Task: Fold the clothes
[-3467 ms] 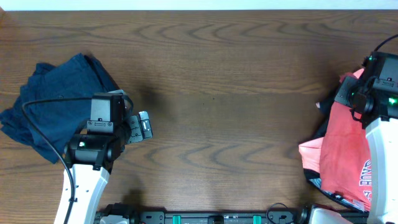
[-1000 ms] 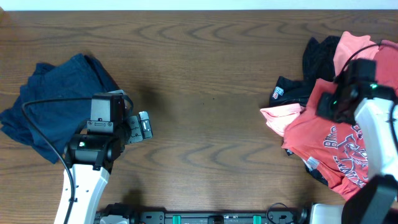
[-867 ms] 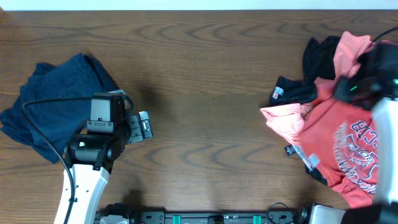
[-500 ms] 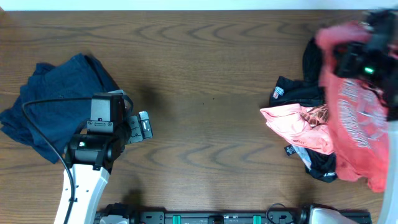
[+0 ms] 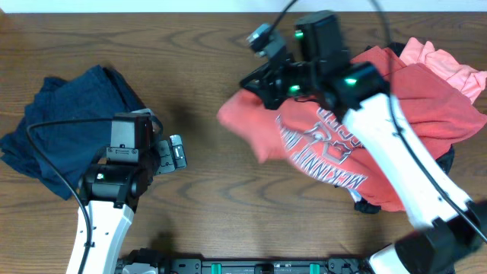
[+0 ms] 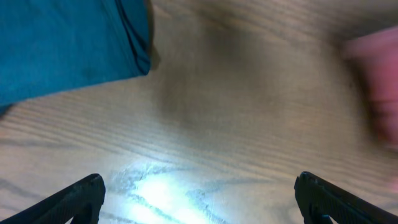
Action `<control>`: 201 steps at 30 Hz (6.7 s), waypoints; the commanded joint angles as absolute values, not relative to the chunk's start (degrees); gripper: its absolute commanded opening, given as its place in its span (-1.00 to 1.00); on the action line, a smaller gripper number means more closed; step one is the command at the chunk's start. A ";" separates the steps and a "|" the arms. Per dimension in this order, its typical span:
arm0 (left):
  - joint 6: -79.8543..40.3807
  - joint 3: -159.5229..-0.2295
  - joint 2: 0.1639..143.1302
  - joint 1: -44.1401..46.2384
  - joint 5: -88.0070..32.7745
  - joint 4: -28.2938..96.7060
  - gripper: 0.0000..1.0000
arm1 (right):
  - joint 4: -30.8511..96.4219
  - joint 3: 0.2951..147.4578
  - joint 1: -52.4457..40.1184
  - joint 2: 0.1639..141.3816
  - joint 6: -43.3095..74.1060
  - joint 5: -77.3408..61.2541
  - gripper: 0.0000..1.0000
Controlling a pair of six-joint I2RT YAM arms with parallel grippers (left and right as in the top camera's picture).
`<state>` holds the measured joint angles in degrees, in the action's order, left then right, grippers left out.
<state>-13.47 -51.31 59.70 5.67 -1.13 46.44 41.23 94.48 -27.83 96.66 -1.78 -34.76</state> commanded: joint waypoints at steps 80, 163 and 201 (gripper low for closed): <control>-15.05 -77.47 95.72 -2.13 -23.99 58.30 0.95 | 73.49 90.59 5.93 88.97 5.50 -0.67 0.49; -26.06 -64.64 76.62 5.80 7.99 60.99 -0.88 | 46.57 88.29 25.63 109.10 16.27 25.36 -0.98; -26.04 -64.64 76.62 5.80 7.99 61.01 -0.88 | 33.56 67.77 -2.83 108.01 12.05 -5.17 -0.07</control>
<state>-25.52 -64.27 77.34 6.09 6.46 61.04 33.26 69.84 -2.26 108.38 9.52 -11.00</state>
